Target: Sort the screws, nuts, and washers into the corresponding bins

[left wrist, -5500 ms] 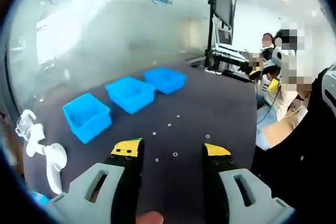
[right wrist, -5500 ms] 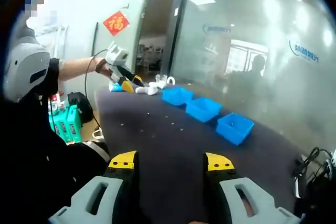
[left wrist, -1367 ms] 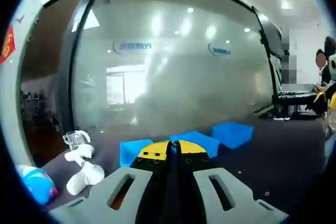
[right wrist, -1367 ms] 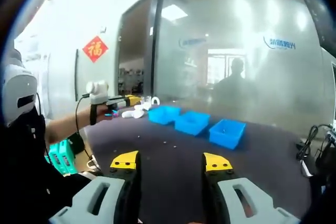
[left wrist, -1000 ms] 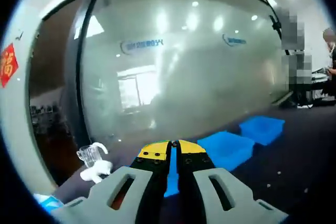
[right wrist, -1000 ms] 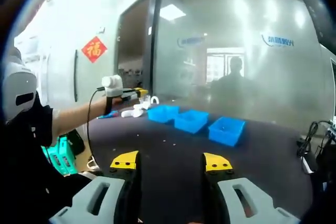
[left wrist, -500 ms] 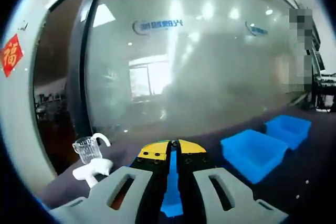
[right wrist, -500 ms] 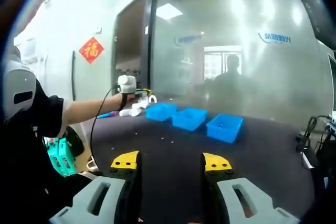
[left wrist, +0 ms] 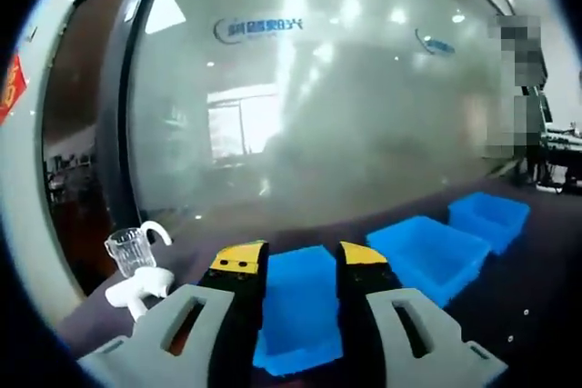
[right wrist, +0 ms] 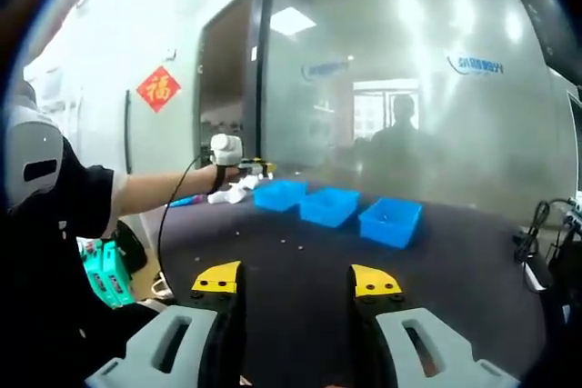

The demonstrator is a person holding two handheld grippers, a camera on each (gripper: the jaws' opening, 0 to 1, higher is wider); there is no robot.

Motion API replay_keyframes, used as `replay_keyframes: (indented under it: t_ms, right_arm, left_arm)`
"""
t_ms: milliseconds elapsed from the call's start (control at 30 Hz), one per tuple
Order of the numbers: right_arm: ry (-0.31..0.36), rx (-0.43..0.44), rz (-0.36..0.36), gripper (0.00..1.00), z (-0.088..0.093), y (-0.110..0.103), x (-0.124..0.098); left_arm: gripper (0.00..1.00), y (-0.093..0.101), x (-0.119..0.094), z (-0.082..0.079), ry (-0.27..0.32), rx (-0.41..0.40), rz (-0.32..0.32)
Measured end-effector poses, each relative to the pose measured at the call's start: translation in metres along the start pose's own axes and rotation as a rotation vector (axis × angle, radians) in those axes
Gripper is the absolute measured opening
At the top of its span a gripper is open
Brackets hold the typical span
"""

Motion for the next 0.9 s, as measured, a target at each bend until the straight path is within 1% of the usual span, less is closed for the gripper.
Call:
replay_keyframes:
  t_ms: [100, 167, 333, 433, 467, 500, 533, 600, 633, 667, 700, 767, 833, 867, 900]
  right_arm:
    - [0.001, -0.001, 0.0, 0.41, -0.001, -0.001, -0.001]
    - [0.004, 0.0, -0.001, 0.41, -0.002, -0.001, -0.001]
    - [0.014, -0.002, 0.002, 0.41, -0.004, -0.001, -0.001]
    - [0.019, 0.001, 0.005, 0.41, -0.005, 0.0, -0.002]
    - [0.02, 0.002, 0.006, 0.41, -0.005, 0.0, -0.002]
    - [0.022, 0.003, 0.007, 0.41, -0.005, 0.001, -0.002]
    - [0.023, 0.004, 0.009, 0.41, -0.004, 0.001, -0.002]
    - [0.027, 0.007, 0.011, 0.41, -0.005, 0.003, -0.001]
    - [0.031, 0.009, 0.013, 0.41, -0.005, 0.003, -0.001]
    - [0.033, 0.01, 0.014, 0.41, -0.005, 0.004, -0.001]
    - [0.036, 0.012, 0.015, 0.41, -0.005, 0.004, -0.002]
    - [0.045, 0.019, 0.02, 0.41, -0.007, 0.006, -0.002]
    - [0.051, 0.021, 0.022, 0.41, -0.007, 0.007, -0.002]
    - [0.053, 0.022, 0.024, 0.41, -0.008, 0.008, -0.002]
    - [0.054, 0.023, 0.025, 0.41, -0.008, 0.008, -0.002]
  left_arm:
    - [0.33, 0.004, -0.007, -0.001, 0.002, -0.007, 0.026]
    - [0.37, 0.006, -0.012, -0.002, 0.006, -0.024, 0.047]
    - [0.38, 0.012, -0.03, -0.005, 0.026, -0.027, 0.078]
    - [0.38, 0.02, -0.047, -0.009, 0.05, -0.027, 0.118]
    - [0.38, 0.024, -0.054, -0.009, 0.054, -0.034, 0.138]
    - [0.38, 0.032, -0.059, -0.007, 0.051, -0.049, 0.19]
    - [0.38, 0.037, -0.064, -0.006, 0.048, -0.046, 0.224]
    - [0.39, 0.045, -0.079, -0.006, 0.059, -0.039, 0.263]
    - [0.39, 0.051, -0.093, -0.006, 0.072, -0.029, 0.285]
    - [0.4, 0.054, -0.103, -0.006, 0.073, -0.033, 0.294]
    - [0.4, 0.056, -0.108, -0.006, 0.075, -0.033, 0.304]
    - [0.4, 0.065, -0.126, -0.006, 0.091, -0.043, 0.354]
    - [0.41, 0.075, -0.144, -0.005, 0.1, -0.081, 0.412]
    - [0.41, 0.08, -0.153, -0.002, 0.088, -0.117, 0.448]
    - [0.41, 0.083, -0.162, -0.001, 0.089, -0.132, 0.477]
Point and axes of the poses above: the point that each gripper's makers call its tool centre point, and the gripper's own axes: x roughly forward along the fingers, y roughly to its right, z roughly out of its underside, the point moved 4 cm from there along -x, roughly backward along the fingers, and after that the axes turned 1 degree about -y, right-handed, at the moved point
